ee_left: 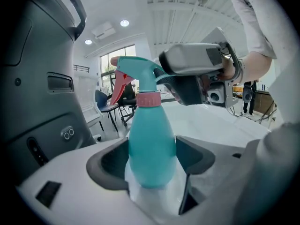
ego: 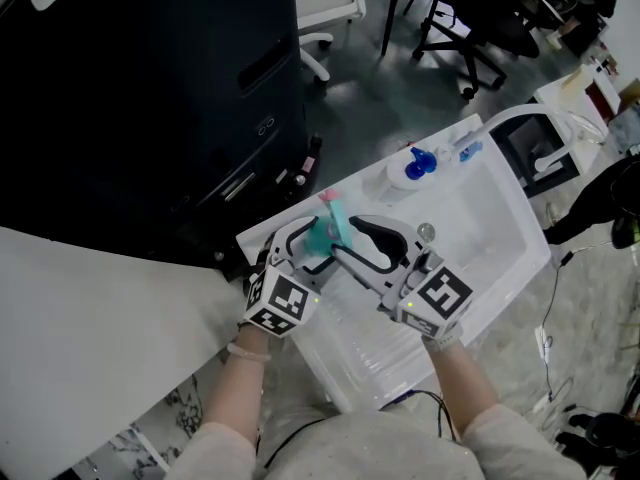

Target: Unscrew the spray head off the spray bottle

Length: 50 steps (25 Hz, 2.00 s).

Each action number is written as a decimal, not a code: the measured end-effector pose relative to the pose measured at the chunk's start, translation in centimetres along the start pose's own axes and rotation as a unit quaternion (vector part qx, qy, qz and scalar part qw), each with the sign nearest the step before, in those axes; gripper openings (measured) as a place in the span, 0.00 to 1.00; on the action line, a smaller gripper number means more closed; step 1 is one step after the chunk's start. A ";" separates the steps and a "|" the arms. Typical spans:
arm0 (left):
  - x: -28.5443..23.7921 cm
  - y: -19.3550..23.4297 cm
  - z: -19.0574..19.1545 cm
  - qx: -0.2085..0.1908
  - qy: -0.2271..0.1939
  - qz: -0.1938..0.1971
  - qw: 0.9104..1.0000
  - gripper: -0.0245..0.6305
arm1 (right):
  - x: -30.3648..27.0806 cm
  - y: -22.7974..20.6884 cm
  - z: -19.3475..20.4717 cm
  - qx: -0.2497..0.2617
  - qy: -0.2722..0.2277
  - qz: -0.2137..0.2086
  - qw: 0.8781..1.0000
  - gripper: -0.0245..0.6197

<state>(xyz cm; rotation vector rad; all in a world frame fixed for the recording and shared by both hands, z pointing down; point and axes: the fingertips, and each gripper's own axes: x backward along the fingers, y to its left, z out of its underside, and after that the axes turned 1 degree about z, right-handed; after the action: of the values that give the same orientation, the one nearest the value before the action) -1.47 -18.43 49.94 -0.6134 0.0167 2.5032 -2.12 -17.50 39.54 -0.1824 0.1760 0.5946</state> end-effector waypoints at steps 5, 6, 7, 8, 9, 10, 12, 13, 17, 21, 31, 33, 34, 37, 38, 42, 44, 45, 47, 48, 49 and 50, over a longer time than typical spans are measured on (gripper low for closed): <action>0.0 0.0 0.0 0.001 -0.004 -0.003 1.000 0.53 | 1.9 -1.7 0.6 0.004 0.010 0.028 1.000 0.32; 0.0 -0.1 0.0 0.001 -0.004 -0.004 1.000 0.53 | 2.1 -2.0 0.7 0.004 0.010 0.032 0.999 0.32; 0.0 -0.1 -0.1 0.002 -0.005 -0.004 1.000 0.53 | 2.3 -2.2 0.6 0.005 0.009 0.034 0.999 0.32; 0.0 -0.1 -0.1 0.004 -0.006 -0.005 1.000 0.53 | 2.3 -2.4 0.5 0.006 0.008 0.035 0.999 0.32; 0.0 0.0 -0.1 0.006 -0.007 -0.006 1.000 0.53 | 2.2 -2.5 0.4 0.009 0.007 0.035 0.999 0.32; 0.0 0.1 -0.1 0.008 -0.008 -0.006 1.000 0.53 | 2.1 -2.6 0.4 0.013 0.008 0.034 0.999 0.32; 0.0 0.3 -0.1 0.011 -0.009 -0.008 1.000 0.53 | 1.9 -2.7 0.3 0.025 0.013 0.034 0.999 0.31; -0.1 0.3 -0.1 0.012 -0.009 -0.009 1.000 0.53 | 1.9 -2.7 0.2 0.032 0.016 0.035 0.999 0.30; -0.1 0.3 -0.2 0.012 -0.011 -0.010 1.000 0.53 | 2.0 -2.8 0.4 0.045 0.022 0.039 0.998 0.26; -0.2 0.3 -0.2 0.012 -0.012 -0.008 1.000 0.53 | 2.1 -3.6 0.5 0.038 0.029 0.052 0.998 0.26; -0.3 0.5 -0.3 0.015 -0.013 -0.013 1.000 0.53 | 1.4 -3.5 0.3 0.006 0.005 0.071 0.997 0.13; -0.4 0.5 -0.3 0.015 -0.013 -0.013 1.000 0.53 | 1.8 -2.2 -0.1 -0.016 -0.015 0.044 0.999 0.18; -0.4 0.5 -0.3 0.015 -0.013 -0.012 1.000 0.53 | 1.7 -1.4 -0.3 -0.031 -0.026 0.024 0.999 0.24; -0.4 0.7 -0.3 0.015 -0.013 -0.014 1.000 0.53 | 0.6 0.4 -0.5 -0.065 -0.040 -0.020 0.997 0.44; -0.4 0.7 -0.3 0.016 -0.013 -0.015 1.000 0.53 | 0.2 0.8 -0.5 -0.066 -0.040 -0.024 0.997 0.46; -0.4 0.6 -0.3 0.017 -0.012 -0.019 1.000 0.53 | -0.9 1.4 -0.7 -0.047 -0.036 -0.010 0.998 0.56; -0.4 0.6 -0.2 0.016 -0.012 -0.020 1.000 0.53 | -1.3 1.4 -0.5 -0.021 -0.026 0.006 0.999 0.56; -0.4 0.6 -0.2 0.016 -0.013 -0.020 1.000 0.53 | -1.3 1.4 -0.4 -0.008 -0.022 0.014 1.000 0.55; -0.4 0.5 -0.2 0.016 -0.014 -0.021 1.000 0.53 | -1.1 1.1 0.0 0.003 -0.014 0.027 1.000 0.52; -0.4 0.5 -0.3 0.016 -0.014 -0.021 1.000 0.53 | -0.8 0.8 0.2 0.003 -0.009 0.032 0.999 0.48; -0.4 0.5 -0.3 0.016 -0.014 -0.022 1.000 0.53 | -0.5 0.5 0.5 0.003 -0.005 0.035 0.999 0.46; -0.4 0.6 -0.3 0.016 -0.014 -0.022 1.000 0.53 | -0.1 0.2 0.6 0.003 -0.002 0.038 0.999 0.45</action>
<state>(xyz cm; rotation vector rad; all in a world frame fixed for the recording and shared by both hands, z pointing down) -1.32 -19.17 49.77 -0.5596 0.0338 2.4647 -2.23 -17.28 40.15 -0.1694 0.1811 0.6699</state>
